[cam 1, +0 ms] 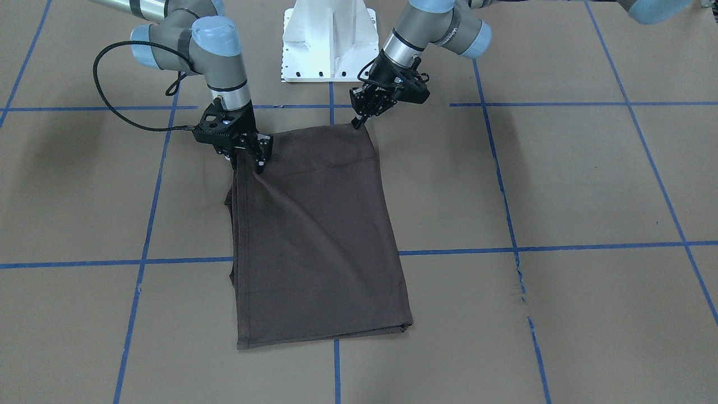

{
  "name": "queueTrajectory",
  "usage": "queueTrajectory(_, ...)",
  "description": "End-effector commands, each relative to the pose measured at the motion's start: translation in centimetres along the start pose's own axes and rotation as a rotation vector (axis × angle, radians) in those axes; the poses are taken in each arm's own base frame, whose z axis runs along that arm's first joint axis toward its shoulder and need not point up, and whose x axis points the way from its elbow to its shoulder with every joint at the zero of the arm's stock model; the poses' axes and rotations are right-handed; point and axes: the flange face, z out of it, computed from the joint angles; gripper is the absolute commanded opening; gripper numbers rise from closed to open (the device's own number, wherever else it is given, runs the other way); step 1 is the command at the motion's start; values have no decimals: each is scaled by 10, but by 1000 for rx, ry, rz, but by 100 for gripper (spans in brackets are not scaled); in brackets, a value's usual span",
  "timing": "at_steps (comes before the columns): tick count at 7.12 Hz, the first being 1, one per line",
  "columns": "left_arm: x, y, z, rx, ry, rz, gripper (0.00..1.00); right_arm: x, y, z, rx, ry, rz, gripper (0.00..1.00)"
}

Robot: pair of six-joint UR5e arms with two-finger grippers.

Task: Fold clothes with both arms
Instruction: 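Lower the right gripper to the other near corner and grasp both corners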

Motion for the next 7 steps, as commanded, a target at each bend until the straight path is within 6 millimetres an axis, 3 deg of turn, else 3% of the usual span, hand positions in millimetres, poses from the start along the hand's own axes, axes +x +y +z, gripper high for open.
queueTrajectory(1,0,0,0,0,-1,0,0,2,-1,0,7,2,0,63)
queueTrajectory(5,1,-1,-1,1,3,1,0,2,0,1,9,3,-1,37)
queueTrajectory(6,1,0,0,-1,2,1,0,3,0,2,10,5,0,35)
queueTrajectory(7,1,-1,0,1,1,1,0,1,0,0,10,2,-1,6)
